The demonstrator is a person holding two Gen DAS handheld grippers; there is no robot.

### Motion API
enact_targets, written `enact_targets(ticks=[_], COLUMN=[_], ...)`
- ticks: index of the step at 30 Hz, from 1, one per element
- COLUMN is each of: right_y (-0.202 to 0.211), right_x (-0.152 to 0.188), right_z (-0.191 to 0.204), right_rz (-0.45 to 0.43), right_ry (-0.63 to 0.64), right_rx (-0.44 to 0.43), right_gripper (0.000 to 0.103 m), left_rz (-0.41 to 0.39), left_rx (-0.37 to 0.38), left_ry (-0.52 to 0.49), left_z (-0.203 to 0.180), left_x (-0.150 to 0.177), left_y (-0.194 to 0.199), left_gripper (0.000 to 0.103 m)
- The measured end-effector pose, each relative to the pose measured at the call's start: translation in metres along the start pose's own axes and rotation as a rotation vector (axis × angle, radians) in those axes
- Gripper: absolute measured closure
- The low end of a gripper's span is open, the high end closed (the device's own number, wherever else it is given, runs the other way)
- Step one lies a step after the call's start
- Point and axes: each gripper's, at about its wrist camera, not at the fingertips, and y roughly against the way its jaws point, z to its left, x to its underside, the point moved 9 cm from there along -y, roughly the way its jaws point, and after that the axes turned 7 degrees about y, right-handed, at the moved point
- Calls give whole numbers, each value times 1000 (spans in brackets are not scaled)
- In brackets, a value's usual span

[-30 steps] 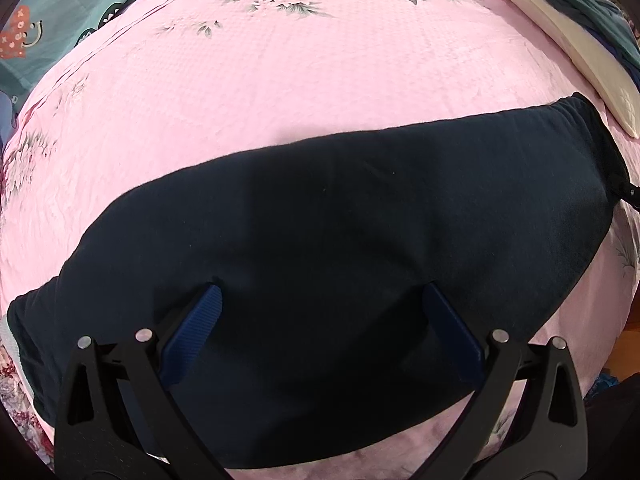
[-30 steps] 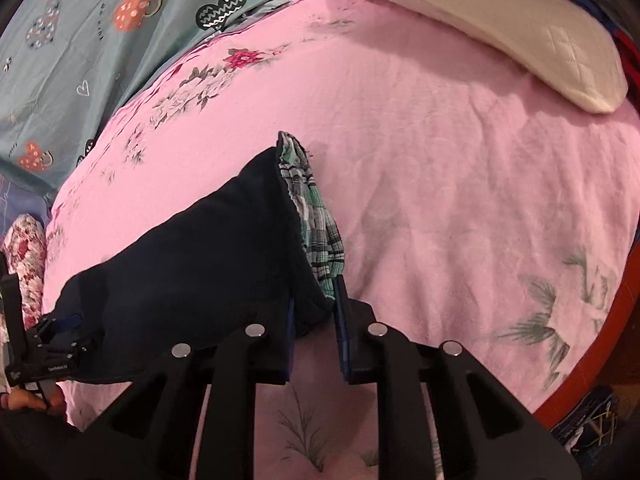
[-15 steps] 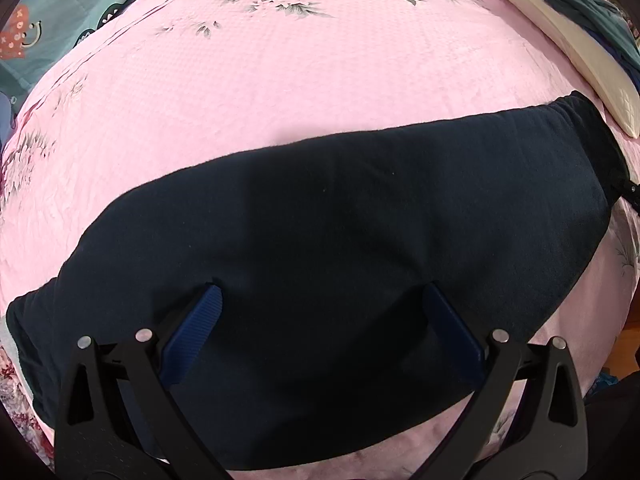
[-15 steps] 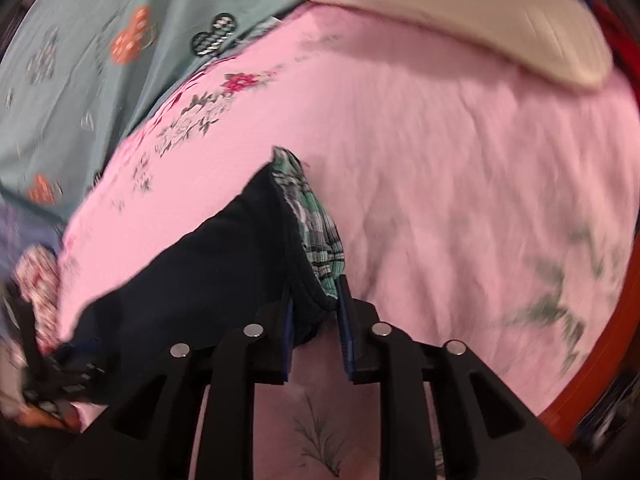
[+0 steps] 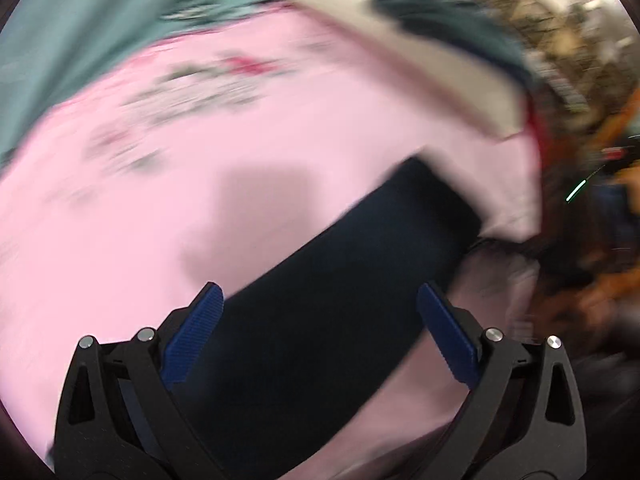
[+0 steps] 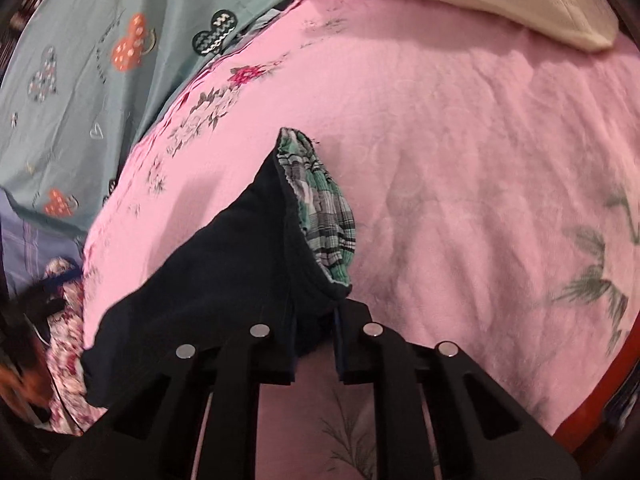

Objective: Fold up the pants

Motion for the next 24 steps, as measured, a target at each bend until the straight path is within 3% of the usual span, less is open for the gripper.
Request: enact_targets(ticks=[2, 3, 4, 6, 9, 12, 16, 19, 24], right_y=[0, 1, 1, 6, 17, 29, 42, 39, 23], right_x=[2, 2, 2, 4, 5, 3, -4, -8, -8], right_z=[0, -1, 0, 1, 9, 21, 40, 33, 13], right_rz=[3, 3, 4, 3, -12, -20, -24, -14, 21], right_ry=[22, 30, 48, 68, 114, 159, 233, 213, 122], right_rx=[-6, -8, -16, -21, -35, -77, -134, -117, -81], right_gripper=[89, 89, 89, 89, 89, 89, 89, 89, 89], left_rz=[88, 171, 218, 275, 268, 234, 148, 86, 5], left_rx=[197, 299, 333, 289, 315, 255, 240, 182, -99], left_ry=[87, 182, 248, 412, 468, 435, 375, 335, 277], left_z=[-21, -26, -24, -10, -15, -21, -34, -32, 0], left_x=[-25, -34, -39, -44, -40, -36, -33, -26, -2], left_y=[-27, -50, -68, -103, -111, -108, -86, -71, -47], left_gripper=[14, 18, 20, 20, 20, 20, 18, 18, 17])
